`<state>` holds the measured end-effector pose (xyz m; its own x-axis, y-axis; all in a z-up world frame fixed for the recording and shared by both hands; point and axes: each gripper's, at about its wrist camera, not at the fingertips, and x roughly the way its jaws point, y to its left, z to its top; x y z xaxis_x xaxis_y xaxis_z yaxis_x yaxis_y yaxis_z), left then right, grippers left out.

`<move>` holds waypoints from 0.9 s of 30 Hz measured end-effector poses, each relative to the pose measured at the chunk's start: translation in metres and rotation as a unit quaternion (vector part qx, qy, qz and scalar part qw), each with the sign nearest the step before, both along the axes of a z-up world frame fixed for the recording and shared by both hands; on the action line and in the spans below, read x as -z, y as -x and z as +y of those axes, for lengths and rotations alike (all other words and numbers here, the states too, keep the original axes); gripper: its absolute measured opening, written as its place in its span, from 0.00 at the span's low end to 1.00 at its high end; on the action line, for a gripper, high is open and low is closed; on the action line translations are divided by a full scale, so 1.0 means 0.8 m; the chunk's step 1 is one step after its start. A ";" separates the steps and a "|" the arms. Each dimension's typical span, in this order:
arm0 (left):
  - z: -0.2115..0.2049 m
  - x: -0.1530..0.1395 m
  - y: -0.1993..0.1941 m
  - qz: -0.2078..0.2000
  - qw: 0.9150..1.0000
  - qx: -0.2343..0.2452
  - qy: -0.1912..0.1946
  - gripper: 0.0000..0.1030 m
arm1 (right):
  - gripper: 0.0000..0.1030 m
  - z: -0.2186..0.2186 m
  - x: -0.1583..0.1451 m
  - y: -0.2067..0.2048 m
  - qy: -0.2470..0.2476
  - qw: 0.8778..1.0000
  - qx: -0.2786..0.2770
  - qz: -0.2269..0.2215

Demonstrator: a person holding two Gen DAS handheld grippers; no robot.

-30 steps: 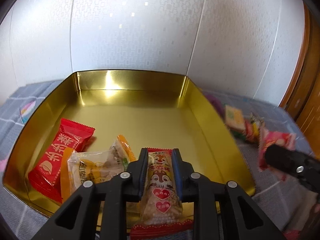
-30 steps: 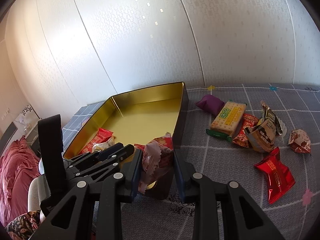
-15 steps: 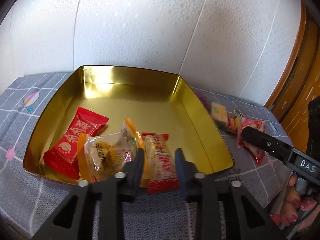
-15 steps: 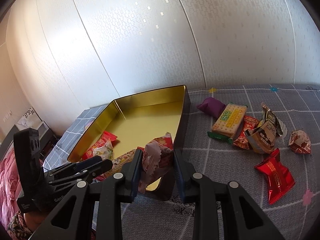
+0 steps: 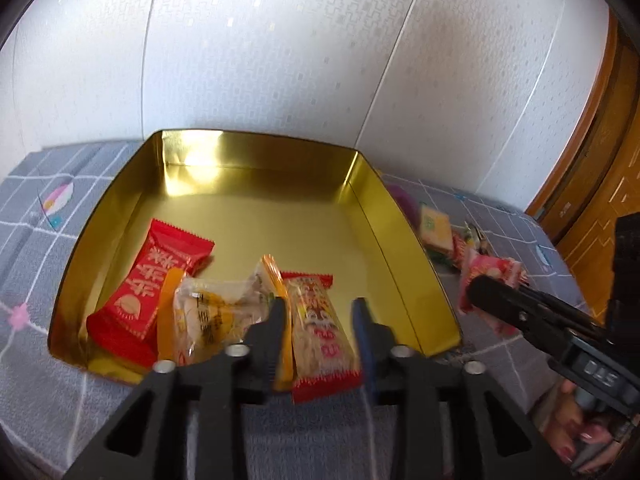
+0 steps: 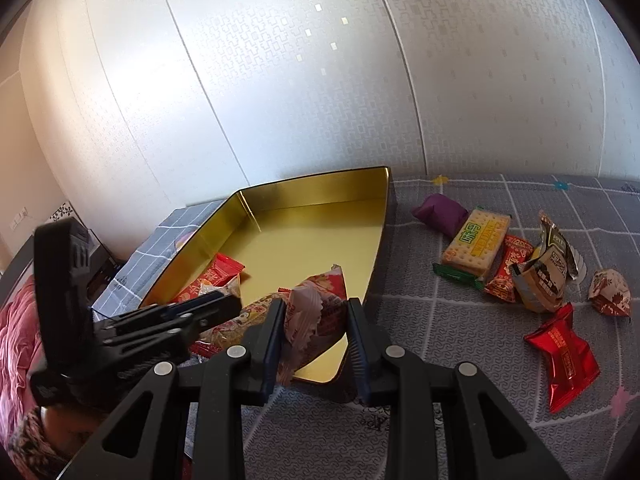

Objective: Organize snacks
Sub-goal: 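Place the chipmunk bar in the tin with left gripper while right carries the candy, then lower the pink-and-white candy into the tin and open the right gripper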

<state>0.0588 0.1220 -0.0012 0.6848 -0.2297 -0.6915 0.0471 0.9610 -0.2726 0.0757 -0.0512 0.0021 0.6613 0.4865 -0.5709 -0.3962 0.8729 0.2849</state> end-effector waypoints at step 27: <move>-0.012 0.017 -0.005 -0.026 0.999 -0.024 -0.019 0.74 | 0.30 0.034 0.007 -0.027 0.035 0.999 -0.017 0.020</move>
